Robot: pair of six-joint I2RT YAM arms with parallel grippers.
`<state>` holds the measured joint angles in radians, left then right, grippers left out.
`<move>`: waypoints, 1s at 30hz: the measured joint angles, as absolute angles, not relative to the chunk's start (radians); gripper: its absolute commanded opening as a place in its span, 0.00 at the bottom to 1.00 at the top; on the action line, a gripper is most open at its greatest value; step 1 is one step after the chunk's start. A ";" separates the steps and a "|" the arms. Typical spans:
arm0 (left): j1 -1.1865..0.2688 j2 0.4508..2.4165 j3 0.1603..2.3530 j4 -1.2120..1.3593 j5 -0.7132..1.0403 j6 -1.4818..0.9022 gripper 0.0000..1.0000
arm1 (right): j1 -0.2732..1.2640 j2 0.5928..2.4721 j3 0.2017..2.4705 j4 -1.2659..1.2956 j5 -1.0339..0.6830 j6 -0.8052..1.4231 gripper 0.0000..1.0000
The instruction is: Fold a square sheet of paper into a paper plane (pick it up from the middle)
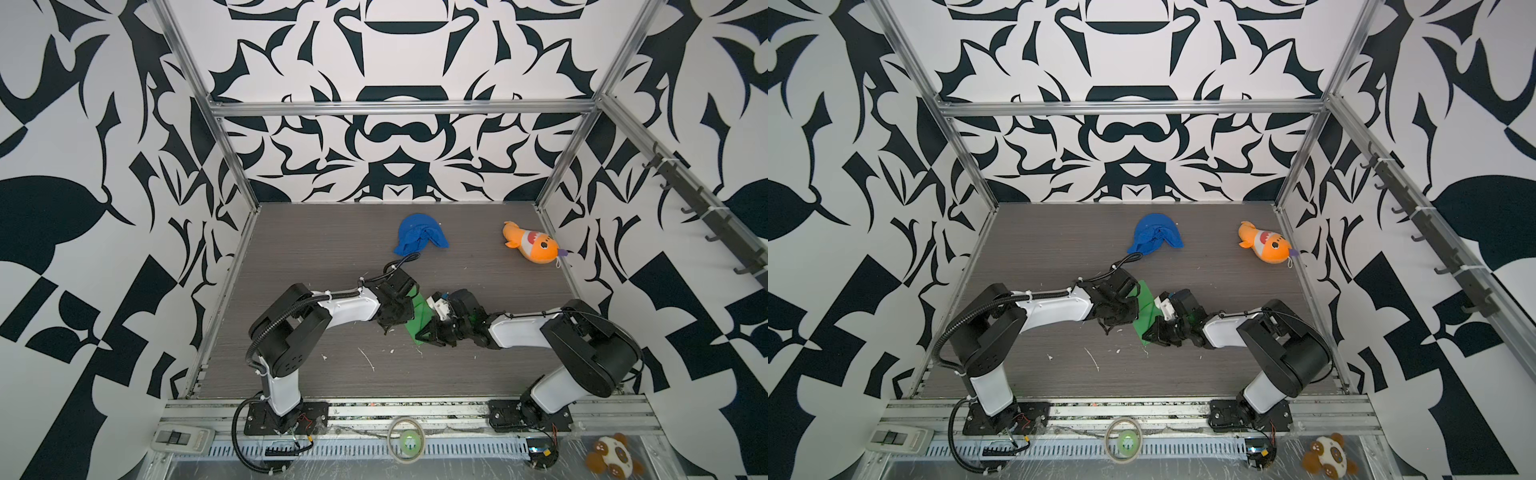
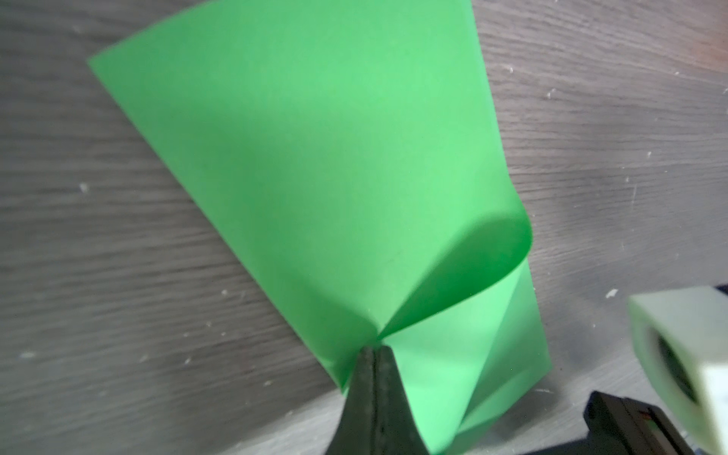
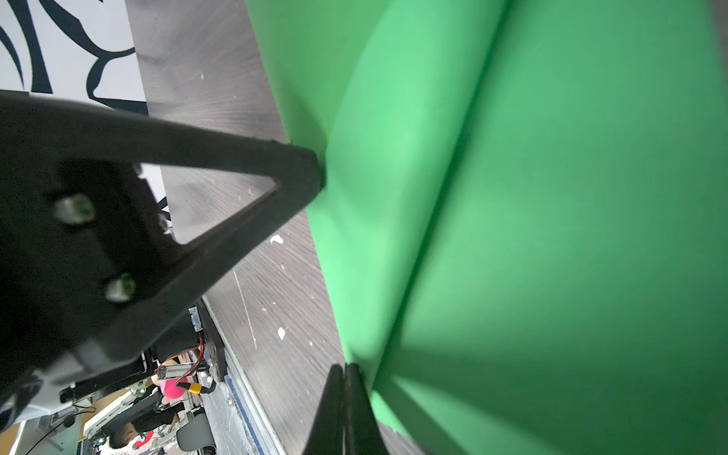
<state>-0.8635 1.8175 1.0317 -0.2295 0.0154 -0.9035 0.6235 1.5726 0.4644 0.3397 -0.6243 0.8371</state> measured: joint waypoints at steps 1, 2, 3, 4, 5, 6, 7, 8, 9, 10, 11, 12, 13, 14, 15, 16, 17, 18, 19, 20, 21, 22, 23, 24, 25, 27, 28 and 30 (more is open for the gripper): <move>-0.863 1.818 1.032 -0.229 0.015 -0.904 0.00 | 0.624 1.573 0.464 0.340 -0.624 0.837 0.06; -0.863 1.818 1.032 -0.229 0.015 -0.905 0.00 | 0.624 1.573 0.464 0.340 -0.624 0.837 0.06; -0.863 1.818 1.032 -0.228 0.015 -0.905 0.00 | 0.624 1.573 0.464 0.340 -0.624 0.837 0.06; -0.863 1.818 1.032 -0.228 0.015 -0.905 0.00 | 0.624 1.573 0.464 0.340 -0.623 0.837 0.06; -0.863 1.818 1.032 -0.228 0.015 -0.905 0.00 | 0.624 1.573 0.463 0.340 -0.622 0.837 0.06; -0.863 1.817 1.032 -0.228 0.014 -0.905 0.00 | 0.624 1.573 0.462 0.340 -0.620 0.837 0.06; -0.863 1.818 1.032 -0.228 0.014 -0.905 0.00 | 0.624 1.575 0.461 0.340 -0.620 0.837 0.06; -0.863 1.817 1.032 -0.228 0.013 -0.905 0.00 | 0.624 1.579 0.461 0.340 -0.619 0.837 0.06; -0.863 1.818 1.032 -0.228 0.012 -0.905 0.00 | 0.624 1.585 0.460 0.341 -0.619 0.838 0.06; -0.863 1.818 1.032 -0.228 0.012 -0.905 0.00 | 0.622 1.586 0.460 0.342 -0.620 0.837 0.06; -0.863 1.818 1.032 -0.228 0.010 -0.905 0.00 | 0.622 1.587 0.460 0.342 -0.620 0.837 0.06; -0.863 1.817 1.032 -0.228 0.009 -0.905 0.00 | 0.622 1.588 0.460 0.343 -0.620 0.837 0.06; -0.863 1.818 1.032 -0.228 0.008 -0.905 0.00 | 0.622 1.588 0.460 0.343 -0.621 0.837 0.06; -0.864 1.818 1.032 -0.228 0.007 -0.905 0.00 | 0.622 1.588 0.460 0.343 -0.621 0.837 0.06; -0.864 1.818 1.032 -0.228 0.007 -0.905 0.00 | 0.622 1.587 0.460 0.343 -0.621 0.837 0.06; -0.864 1.818 1.032 -0.228 0.006 -0.905 0.00 | 0.622 1.586 0.460 0.343 -0.622 0.838 0.06; -0.864 1.817 1.032 -0.228 0.006 -0.905 0.00 | 0.622 1.581 0.460 0.340 -0.621 0.838 0.06; -0.864 1.818 1.032 -0.228 0.005 -0.905 0.00 | 0.621 1.571 0.461 0.330 -0.619 0.836 0.06; -0.864 1.818 1.032 -0.228 0.004 -0.905 0.00 | 0.619 1.559 0.461 0.317 -0.616 0.833 0.06; -0.864 1.818 1.032 -0.228 0.004 -0.905 0.00 | 0.617 1.538 0.465 0.292 -0.612 0.826 0.06; -0.864 1.818 1.032 -0.228 0.004 -0.905 0.00 | 0.614 1.517 0.474 0.265 -0.607 0.815 0.06; -0.864 1.817 1.032 -0.228 0.004 -0.905 0.00 | 0.610 1.502 0.487 0.246 -0.605 0.805 0.07; -0.864 1.818 1.032 -0.228 0.004 -0.905 0.00 | 0.605 1.492 0.505 0.231 -0.603 0.795 0.06; -0.864 1.817 1.032 -0.228 0.004 -0.905 0.00 | 0.598 1.492 0.529 0.221 -0.602 0.781 0.07; -0.864 1.818 1.032 -0.228 0.004 -0.905 0.00 | 0.591 1.497 0.548 0.218 -0.602 0.774 0.06; -0.864 1.818 1.032 -0.228 0.004 -0.905 0.00 | 0.575 1.519 0.587 0.217 -0.602 0.754 0.06; -0.864 1.818 1.032 -0.228 0.004 -0.905 0.00 | 0.569 1.531 0.599 0.218 -0.602 0.747 0.06; -0.864 1.818 1.032 -0.228 0.004 -0.904 0.00 | 0.556 1.565 0.619 0.214 -0.602 0.729 0.06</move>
<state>-0.8642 1.8175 1.0321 -0.2276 0.0044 -0.9043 0.5564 1.5654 0.6186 0.2138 -0.6022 0.7288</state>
